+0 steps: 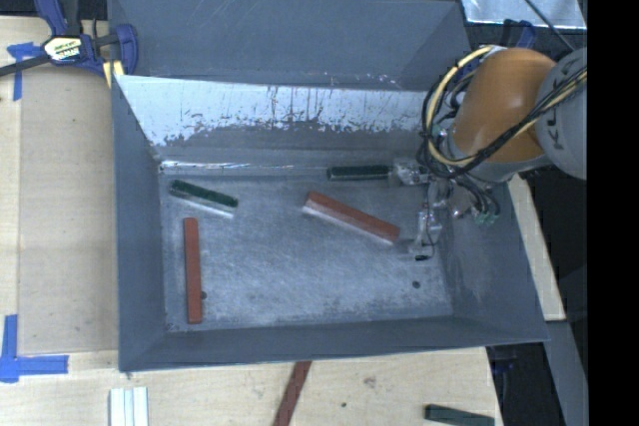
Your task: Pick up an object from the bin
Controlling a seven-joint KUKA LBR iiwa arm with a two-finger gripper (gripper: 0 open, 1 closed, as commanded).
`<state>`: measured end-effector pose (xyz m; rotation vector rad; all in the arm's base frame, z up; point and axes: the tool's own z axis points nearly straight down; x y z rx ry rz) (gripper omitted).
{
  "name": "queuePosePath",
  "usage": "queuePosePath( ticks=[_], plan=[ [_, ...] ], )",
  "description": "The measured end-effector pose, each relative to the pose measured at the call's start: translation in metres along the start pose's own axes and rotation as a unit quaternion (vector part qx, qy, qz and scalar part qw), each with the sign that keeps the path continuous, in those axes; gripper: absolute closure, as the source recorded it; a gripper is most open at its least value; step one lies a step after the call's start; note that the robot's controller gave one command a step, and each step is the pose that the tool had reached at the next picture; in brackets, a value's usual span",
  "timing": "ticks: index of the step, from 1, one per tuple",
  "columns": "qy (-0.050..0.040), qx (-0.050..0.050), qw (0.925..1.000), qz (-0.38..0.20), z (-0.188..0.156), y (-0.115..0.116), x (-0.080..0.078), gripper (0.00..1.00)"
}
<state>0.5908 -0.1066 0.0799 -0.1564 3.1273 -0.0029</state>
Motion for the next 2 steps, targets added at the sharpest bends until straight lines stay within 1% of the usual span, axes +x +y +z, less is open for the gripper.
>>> queuePosePath(
  ticks=[1,2],
  plan=[
    [0.0074,0.0,1.0,-0.001,0.02,0.015,-0.011,0.0],
    [0.0032,-0.001,0.9996,-0.026,0.01,0.063,0.018,0.0]
  ],
)
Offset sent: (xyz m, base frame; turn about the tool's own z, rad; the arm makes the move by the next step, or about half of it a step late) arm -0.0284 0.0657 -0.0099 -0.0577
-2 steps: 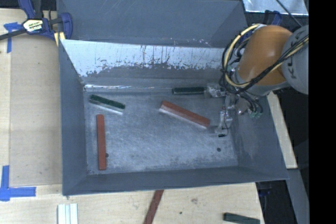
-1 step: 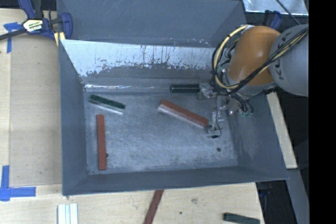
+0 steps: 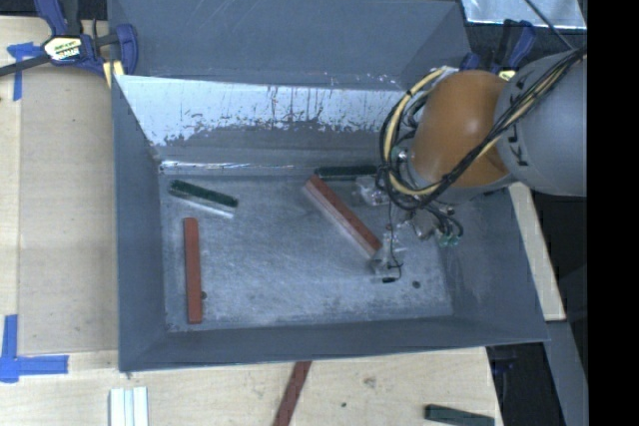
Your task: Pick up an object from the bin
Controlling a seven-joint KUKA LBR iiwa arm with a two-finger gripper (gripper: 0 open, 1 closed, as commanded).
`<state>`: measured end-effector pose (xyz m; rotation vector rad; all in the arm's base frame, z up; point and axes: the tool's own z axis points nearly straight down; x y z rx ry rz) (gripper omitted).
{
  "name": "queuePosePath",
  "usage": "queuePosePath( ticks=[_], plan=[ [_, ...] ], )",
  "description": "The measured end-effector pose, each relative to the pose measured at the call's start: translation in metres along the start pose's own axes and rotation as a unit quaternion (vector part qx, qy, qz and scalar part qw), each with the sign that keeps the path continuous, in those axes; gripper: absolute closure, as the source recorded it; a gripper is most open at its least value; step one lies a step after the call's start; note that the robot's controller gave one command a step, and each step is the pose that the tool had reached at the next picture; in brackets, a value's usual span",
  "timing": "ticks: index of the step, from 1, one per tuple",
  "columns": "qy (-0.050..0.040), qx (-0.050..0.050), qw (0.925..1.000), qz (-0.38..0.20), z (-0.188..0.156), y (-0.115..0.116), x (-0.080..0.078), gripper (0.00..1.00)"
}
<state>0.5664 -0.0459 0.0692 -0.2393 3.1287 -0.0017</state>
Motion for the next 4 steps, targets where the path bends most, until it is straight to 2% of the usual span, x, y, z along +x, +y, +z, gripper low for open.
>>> queuePosePath(
  ticks=[1,2,3,4],
  plan=[
    [-0.0007,0.0,0.9997,-0.023,-0.001,0.007,-0.018,1.0],
    [-0.0005,0.0,0.9997,-0.024,-0.002,0.008,-0.017,1.0],
    [-0.0003,0.0,0.9994,-0.034,-0.129,0.013,-0.038,1.0],
    [0.0,0.0,0.9994,-0.034,-0.129,0.013,-0.038,1.0]
  ],
)
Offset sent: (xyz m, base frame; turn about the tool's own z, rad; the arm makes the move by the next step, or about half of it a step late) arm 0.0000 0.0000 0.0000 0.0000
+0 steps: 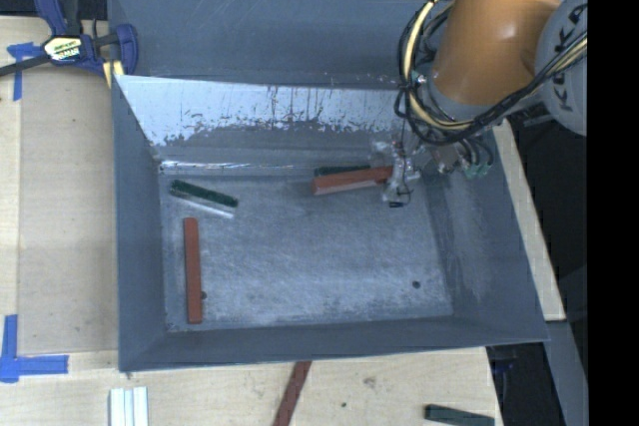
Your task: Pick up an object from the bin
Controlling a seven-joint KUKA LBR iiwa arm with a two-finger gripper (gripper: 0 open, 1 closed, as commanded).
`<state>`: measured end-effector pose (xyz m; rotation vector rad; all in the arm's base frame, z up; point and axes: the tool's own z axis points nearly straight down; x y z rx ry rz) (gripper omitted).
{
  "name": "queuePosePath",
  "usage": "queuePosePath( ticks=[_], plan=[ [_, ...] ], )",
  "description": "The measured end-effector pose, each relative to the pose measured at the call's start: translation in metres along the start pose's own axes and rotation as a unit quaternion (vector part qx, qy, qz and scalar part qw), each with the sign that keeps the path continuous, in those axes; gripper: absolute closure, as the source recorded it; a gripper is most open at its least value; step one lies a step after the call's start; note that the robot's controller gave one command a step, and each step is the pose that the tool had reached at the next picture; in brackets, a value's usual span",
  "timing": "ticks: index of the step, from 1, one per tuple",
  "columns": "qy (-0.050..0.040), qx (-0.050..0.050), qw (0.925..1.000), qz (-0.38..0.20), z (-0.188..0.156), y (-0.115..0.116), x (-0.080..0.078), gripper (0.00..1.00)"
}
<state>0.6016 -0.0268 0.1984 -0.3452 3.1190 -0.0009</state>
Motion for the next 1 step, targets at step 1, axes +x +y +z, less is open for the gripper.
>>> queuePosePath(
  ticks=[1],
  plan=[
    [0.004,-0.002,0.995,-0.1,-0.0335,-0.0028,0.0028,1.0]
  ],
)
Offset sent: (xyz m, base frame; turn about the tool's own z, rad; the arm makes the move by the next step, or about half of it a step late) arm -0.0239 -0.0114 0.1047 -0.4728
